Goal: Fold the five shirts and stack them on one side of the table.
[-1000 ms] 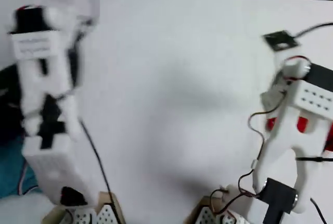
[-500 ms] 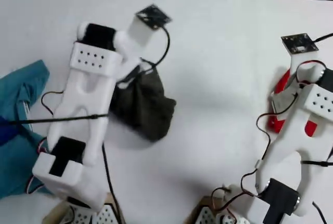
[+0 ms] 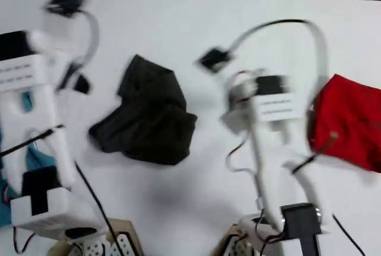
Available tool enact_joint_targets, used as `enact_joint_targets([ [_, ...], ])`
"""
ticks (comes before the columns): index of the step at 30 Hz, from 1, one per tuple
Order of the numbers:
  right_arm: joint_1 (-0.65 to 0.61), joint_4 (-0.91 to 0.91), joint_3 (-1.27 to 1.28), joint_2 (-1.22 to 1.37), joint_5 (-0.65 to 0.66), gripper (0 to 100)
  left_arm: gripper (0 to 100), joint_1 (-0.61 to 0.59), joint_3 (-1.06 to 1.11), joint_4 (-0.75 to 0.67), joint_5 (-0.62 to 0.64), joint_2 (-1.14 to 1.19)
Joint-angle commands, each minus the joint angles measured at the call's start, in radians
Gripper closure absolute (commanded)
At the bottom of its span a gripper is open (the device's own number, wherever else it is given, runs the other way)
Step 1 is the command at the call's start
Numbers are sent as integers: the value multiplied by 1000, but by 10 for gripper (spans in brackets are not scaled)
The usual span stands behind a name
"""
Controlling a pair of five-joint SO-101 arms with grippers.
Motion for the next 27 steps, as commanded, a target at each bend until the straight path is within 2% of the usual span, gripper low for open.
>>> enact_joint_targets([
  [1,-209,-67,-3,8,-6,687,728,-178,-2,-12,31,28],
  [7,-314,-131,-164,239,-5,687,728,-465,-2,-14,21,126],
  [9,-340,-102,-276,323,-5,687,728,-537,-2,-15,-34,161],
  [14,-409,-2,-562,507,-5,656,728,-664,-10,-15,-118,239],
  [20,-407,39,-764,769,0,663,728,-752,-8,-15,-173,269],
  [22,-389,54,-818,834,-3,724,728,-772,-10,-15,-189,267],
  [27,-306,110,-961,871,-5,982,728,-787,-4,-15,-204,269],
])
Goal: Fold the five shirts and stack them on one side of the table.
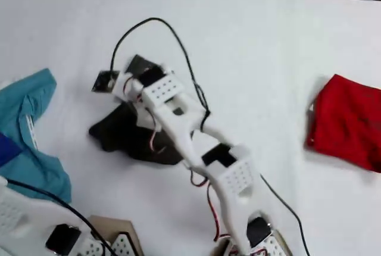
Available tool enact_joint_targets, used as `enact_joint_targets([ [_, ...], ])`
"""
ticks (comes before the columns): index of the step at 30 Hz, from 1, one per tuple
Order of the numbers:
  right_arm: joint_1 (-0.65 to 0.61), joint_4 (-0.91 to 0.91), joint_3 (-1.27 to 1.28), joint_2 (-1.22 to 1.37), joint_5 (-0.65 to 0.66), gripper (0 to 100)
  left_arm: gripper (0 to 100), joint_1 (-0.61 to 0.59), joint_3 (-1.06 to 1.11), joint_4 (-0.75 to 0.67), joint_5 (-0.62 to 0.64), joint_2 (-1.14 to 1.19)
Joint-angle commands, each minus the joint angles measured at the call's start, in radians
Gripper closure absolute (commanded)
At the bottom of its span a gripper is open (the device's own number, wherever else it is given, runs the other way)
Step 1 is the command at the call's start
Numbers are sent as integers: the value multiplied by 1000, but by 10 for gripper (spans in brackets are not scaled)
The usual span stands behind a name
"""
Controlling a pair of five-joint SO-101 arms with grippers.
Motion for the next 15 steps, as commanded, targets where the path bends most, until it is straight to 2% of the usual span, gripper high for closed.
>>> enact_joint_targets([
  [1,74,53,-137,-15,-2,978,728,-11,-4,-12,-8,-6],
  [9,257,260,-460,-142,3,978,728,21,-1,-26,0,-3],
  [15,495,311,-496,-216,51,978,728,68,-1,-23,0,-3],
])
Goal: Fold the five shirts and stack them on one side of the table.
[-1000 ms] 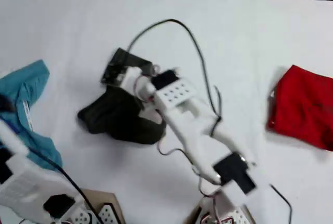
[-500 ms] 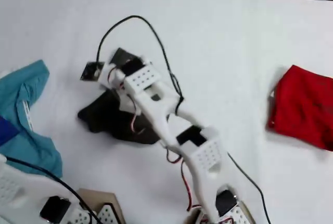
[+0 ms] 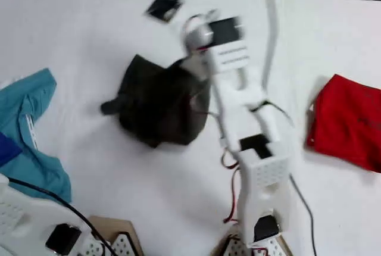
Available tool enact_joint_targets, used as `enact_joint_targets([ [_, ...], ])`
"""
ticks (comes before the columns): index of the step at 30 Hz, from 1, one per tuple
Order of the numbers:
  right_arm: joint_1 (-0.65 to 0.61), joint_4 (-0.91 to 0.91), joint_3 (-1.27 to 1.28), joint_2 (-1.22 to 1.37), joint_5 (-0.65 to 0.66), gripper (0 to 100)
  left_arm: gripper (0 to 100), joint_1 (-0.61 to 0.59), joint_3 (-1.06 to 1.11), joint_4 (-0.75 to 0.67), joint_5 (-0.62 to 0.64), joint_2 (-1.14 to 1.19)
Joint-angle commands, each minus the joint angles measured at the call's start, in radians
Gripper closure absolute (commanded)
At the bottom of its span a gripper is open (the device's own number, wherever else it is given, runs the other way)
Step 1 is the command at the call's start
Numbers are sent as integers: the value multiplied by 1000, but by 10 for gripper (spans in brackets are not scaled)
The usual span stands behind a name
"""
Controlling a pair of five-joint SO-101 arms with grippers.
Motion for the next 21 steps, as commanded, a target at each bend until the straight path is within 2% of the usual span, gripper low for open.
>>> enact_joint_targets([
  [1,157,19,-26,-85,18,976,728,35,-4,-5,2,-3],
  [5,295,19,80,-87,20,975,728,58,-4,-3,2,-3],
  [9,372,19,164,-90,15,974,728,98,-4,-2,3,-3],
  [17,348,25,218,-96,12,972,728,180,-4,0,5,-3],
  [21,282,25,218,-96,-40,895,728,187,-4,0,5,-3],
])
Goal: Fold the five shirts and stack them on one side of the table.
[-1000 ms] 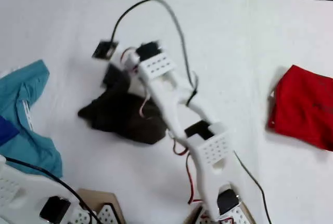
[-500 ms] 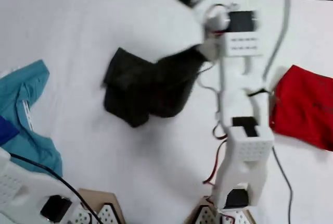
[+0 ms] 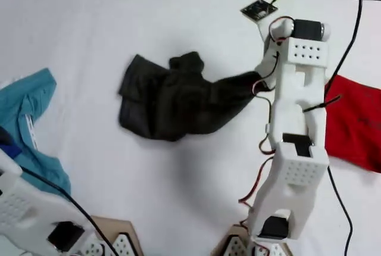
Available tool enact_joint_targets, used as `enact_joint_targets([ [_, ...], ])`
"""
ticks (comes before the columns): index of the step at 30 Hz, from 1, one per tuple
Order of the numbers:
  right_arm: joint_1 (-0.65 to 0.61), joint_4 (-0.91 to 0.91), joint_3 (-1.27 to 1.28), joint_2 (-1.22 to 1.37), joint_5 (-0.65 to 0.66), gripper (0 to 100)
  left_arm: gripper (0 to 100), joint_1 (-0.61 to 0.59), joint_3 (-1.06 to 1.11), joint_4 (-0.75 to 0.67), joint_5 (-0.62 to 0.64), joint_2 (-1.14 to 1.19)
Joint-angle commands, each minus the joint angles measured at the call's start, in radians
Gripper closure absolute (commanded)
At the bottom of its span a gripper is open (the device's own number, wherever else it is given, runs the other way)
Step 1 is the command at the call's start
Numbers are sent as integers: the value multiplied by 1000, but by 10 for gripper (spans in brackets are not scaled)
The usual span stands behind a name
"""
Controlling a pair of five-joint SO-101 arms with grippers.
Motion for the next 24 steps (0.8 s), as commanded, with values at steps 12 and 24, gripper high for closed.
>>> enact_joint_targets([
  [12,-492,-4,32,-65,-143,722,728,9,148,-87,0,-6],
  [24,-590,-140,126,176,-137,722,728,-25,151,-86,-6,-9],
])
